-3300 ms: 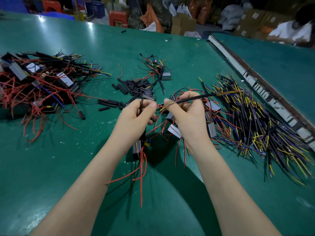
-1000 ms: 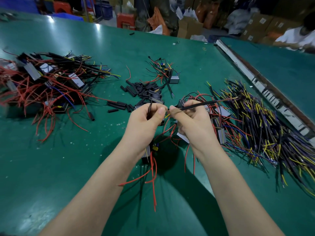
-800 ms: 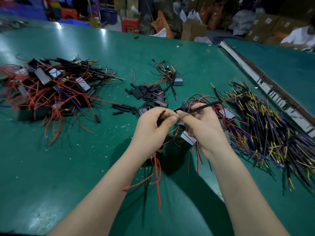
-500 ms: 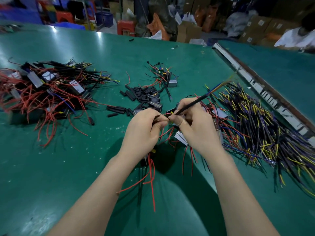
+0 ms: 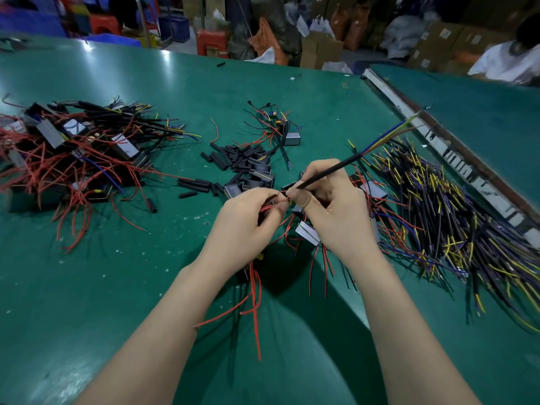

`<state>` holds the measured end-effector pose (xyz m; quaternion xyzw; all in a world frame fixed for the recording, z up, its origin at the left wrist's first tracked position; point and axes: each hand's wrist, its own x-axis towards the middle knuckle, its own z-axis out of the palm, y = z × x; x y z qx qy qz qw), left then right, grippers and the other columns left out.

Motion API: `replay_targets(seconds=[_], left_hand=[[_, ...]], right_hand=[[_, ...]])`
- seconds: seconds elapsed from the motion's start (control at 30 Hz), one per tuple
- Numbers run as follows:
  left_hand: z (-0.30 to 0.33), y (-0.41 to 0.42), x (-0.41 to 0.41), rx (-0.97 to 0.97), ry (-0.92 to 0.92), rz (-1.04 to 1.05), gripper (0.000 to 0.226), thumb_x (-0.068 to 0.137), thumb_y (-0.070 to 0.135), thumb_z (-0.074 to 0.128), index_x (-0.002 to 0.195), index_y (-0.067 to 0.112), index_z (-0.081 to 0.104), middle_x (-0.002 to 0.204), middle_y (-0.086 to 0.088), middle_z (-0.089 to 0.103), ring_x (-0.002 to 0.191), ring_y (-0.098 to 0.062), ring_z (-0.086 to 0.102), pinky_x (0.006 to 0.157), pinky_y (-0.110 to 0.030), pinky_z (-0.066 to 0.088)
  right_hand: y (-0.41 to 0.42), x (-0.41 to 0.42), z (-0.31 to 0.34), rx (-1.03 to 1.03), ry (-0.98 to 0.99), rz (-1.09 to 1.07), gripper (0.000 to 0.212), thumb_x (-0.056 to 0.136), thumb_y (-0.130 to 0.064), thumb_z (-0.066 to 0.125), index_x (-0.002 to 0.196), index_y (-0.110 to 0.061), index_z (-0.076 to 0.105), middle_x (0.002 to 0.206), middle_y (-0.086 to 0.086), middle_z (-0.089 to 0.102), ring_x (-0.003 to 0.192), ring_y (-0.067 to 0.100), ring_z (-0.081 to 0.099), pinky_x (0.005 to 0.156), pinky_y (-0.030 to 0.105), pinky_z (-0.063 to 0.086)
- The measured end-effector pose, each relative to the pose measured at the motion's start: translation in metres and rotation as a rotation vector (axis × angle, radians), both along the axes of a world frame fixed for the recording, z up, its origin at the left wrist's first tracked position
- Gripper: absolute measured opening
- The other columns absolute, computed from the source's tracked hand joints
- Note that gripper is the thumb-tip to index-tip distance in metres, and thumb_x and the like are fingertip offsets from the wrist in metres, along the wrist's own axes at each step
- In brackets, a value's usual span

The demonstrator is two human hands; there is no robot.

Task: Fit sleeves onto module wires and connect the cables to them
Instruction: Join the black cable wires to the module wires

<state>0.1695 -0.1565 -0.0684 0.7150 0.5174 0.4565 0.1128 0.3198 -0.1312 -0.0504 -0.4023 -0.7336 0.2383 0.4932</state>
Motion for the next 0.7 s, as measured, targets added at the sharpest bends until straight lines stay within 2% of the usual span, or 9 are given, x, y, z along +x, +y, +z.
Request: replay_targets(seconds=[0.07, 0.13, 0.27, 0.33, 0.4, 0.47, 0.53, 0.63, 0.7], left_hand=[[0.000, 0.000, 0.000, -0.055, -0.055, -0.009, 0.008, 0.090, 0.018, 0.060, 0.085, 0.021, 0.064, 0.071, 0.019, 0.055, 0.067, 0.001, 0.047, 0.065, -0.007, 0.034], [-0.001, 0.001, -0.001, -0.080, -0.079, 0.001, 0.010, 0.090, 0.021, 0.060, 0.081, 0.023, 0.062, 0.064, 0.019, 0.053, 0.063, 0.003, 0.047, 0.061, -0.010, 0.034], [-0.002, 0.001, 0.000, -0.084, -0.104, 0.030, 0.014, 0.091, 0.024, 0.061, 0.087, 0.013, 0.068, 0.067, 0.011, 0.059, 0.064, -0.005, 0.050, 0.062, -0.020, 0.040], [-0.002, 0.001, -0.001, -0.088, -0.090, 0.036, 0.018, 0.090, 0.026, 0.059, 0.088, 0.011, 0.069, 0.072, 0.003, 0.065, 0.069, -0.015, 0.056, 0.066, -0.029, 0.043], [-0.002, 0.001, -0.002, -0.104, -0.073, 0.055, 0.014, 0.090, 0.024, 0.060, 0.088, 0.014, 0.069, 0.073, 0.003, 0.065, 0.072, -0.019, 0.057, 0.065, -0.030, 0.041], [-0.003, 0.001, -0.002, -0.117, -0.018, 0.108, 0.011, 0.089, 0.024, 0.060, 0.091, 0.017, 0.068, 0.075, 0.006, 0.062, 0.075, -0.020, 0.056, 0.064, -0.030, 0.037], [-0.005, 0.001, -0.002, -0.117, 0.021, 0.160, 0.013, 0.089, 0.025, 0.057, 0.094, 0.018, 0.067, 0.083, 0.002, 0.065, 0.081, -0.024, 0.058, 0.069, -0.034, 0.042], [-0.004, -0.001, -0.002, -0.107, 0.034, 0.217, 0.018, 0.089, 0.028, 0.054, 0.099, 0.018, 0.066, 0.094, -0.003, 0.067, 0.090, -0.031, 0.059, 0.074, -0.041, 0.047], [-0.004, -0.001, 0.000, -0.107, 0.046, 0.254, 0.019, 0.089, 0.029, 0.053, 0.099, 0.018, 0.065, 0.095, -0.003, 0.066, 0.091, -0.031, 0.058, 0.075, -0.043, 0.047]], right_hand=[[0.001, 0.000, -0.001, 0.019, 0.004, -0.002, 0.017, 0.078, -0.049, 0.062, 0.086, -0.050, 0.046, 0.084, -0.009, 0.066, 0.070, 0.034, 0.060, 0.071, 0.054, 0.049], [0.002, 0.001, -0.002, 0.053, -0.006, -0.012, 0.017, 0.079, -0.049, 0.062, 0.085, -0.049, 0.047, 0.083, -0.005, 0.065, 0.068, 0.037, 0.059, 0.068, 0.056, 0.049], [0.005, 0.001, -0.006, 0.068, -0.020, -0.018, 0.018, 0.081, -0.045, 0.064, 0.087, -0.041, 0.047, 0.079, 0.001, 0.065, 0.063, 0.035, 0.058, 0.062, 0.053, 0.050], [0.005, 0.001, -0.008, 0.104, -0.073, -0.027, 0.020, 0.083, -0.040, 0.065, 0.090, -0.035, 0.046, 0.081, -0.007, 0.065, 0.055, 0.014, 0.052, 0.054, 0.037, 0.046], [0.003, 0.001, -0.008, 0.130, -0.138, -0.036, 0.019, 0.084, -0.038, 0.065, 0.089, -0.034, 0.047, 0.077, -0.015, 0.061, 0.055, 0.005, 0.046, 0.053, 0.018, 0.033], [0.000, 0.000, -0.008, 0.139, -0.200, -0.040, 0.018, 0.085, -0.034, 0.064, 0.091, -0.032, 0.048, 0.066, -0.019, 0.054, 0.056, 0.001, 0.044, 0.054, 0.013, 0.027], [-0.003, -0.002, -0.007, 0.182, -0.279, -0.053, 0.017, 0.086, -0.032, 0.063, 0.093, -0.031, 0.047, 0.067, -0.019, 0.053, 0.060, 0.004, 0.044, 0.055, 0.017, 0.032], [-0.007, -0.008, -0.007, 0.213, -0.344, -0.079, 0.011, 0.089, -0.032, 0.060, 0.092, -0.029, 0.050, 0.081, -0.009, 0.062, 0.071, 0.017, 0.055, 0.060, 0.038, 0.048], [-0.007, -0.012, -0.009, 0.192, -0.358, -0.102, 0.013, 0.090, -0.035, 0.058, 0.094, -0.033, 0.046, 0.079, -0.013, 0.059, 0.067, 0.014, 0.052, 0.061, 0.038, 0.048]])
